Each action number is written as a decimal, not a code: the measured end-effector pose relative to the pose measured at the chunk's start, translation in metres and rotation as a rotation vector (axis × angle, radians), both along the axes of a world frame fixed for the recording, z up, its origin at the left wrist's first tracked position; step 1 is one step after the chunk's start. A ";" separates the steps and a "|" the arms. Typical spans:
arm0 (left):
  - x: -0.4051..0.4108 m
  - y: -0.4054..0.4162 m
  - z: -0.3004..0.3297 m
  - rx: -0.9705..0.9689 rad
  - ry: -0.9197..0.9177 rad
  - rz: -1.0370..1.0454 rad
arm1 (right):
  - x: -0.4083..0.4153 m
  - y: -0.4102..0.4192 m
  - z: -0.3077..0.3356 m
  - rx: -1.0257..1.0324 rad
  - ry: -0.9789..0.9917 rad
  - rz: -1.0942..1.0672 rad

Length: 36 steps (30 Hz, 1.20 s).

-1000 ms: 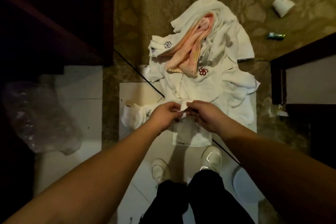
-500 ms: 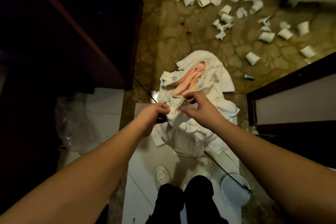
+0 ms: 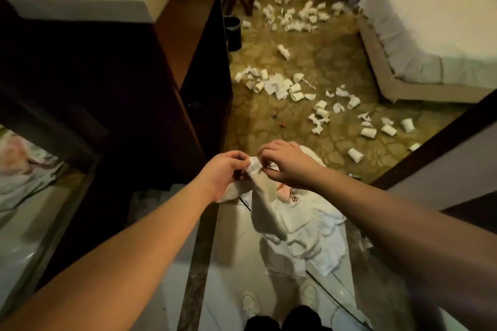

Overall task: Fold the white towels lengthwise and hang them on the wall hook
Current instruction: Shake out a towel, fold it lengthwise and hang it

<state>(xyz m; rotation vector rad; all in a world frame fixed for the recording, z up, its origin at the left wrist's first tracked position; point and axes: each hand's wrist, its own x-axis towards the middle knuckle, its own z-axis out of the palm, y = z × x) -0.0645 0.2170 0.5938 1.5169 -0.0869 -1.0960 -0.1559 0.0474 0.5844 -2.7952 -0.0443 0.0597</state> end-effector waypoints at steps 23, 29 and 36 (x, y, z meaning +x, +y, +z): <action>-0.188 0.120 0.166 0.034 -0.587 0.450 | -0.126 0.126 0.168 -0.007 -0.216 0.177; -0.260 0.177 0.173 0.187 -0.764 0.484 | -0.185 0.181 0.197 0.088 -0.208 0.204; -0.337 0.274 0.206 0.513 -0.978 0.333 | -0.246 0.253 0.246 0.003 -0.334 0.291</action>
